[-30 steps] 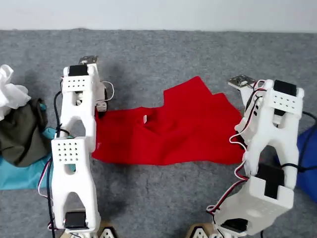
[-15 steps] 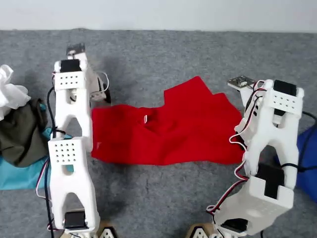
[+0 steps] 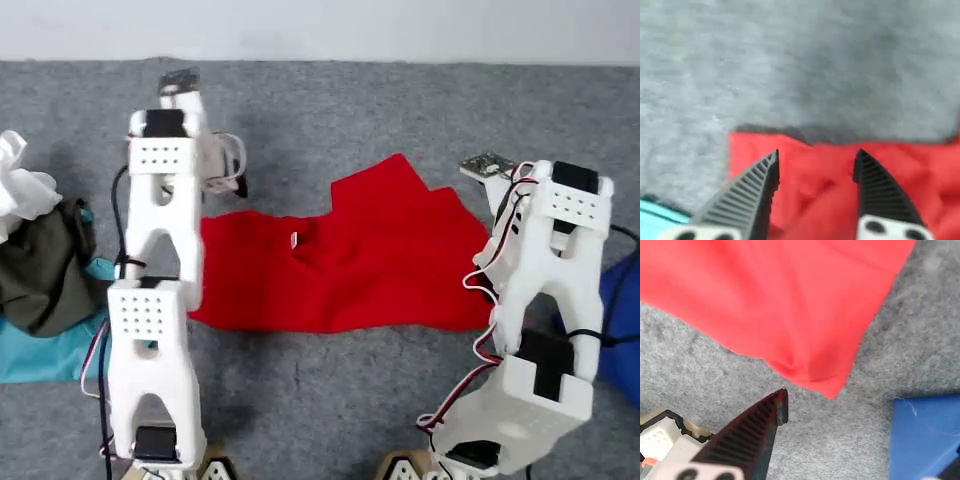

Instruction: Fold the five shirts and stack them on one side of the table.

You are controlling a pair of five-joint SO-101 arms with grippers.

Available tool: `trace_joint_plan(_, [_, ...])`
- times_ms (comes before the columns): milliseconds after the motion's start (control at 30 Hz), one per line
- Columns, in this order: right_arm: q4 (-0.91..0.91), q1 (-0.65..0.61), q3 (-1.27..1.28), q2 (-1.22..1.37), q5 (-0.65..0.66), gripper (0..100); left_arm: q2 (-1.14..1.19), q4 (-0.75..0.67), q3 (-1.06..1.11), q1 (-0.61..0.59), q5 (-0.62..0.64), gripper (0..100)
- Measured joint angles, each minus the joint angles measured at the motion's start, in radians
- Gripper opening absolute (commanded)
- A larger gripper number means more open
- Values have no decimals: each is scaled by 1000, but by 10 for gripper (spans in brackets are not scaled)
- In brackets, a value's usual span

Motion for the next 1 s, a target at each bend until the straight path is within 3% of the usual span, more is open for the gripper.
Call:
trace_joint_plan(200, [0,0,0,0,0,497,-140,0,239,160,-158,235])
trace_joint_plan(400, [0,0,0,0,0,497,-152,0,371,184,-265,209])
trace_joint_plan(633, [0,0,0,0,0,497,-74,0,368,187,-387,132])
trace_joint_plan(1000, [0,0,0,0,0,497,60,0,170,189,-402,130])
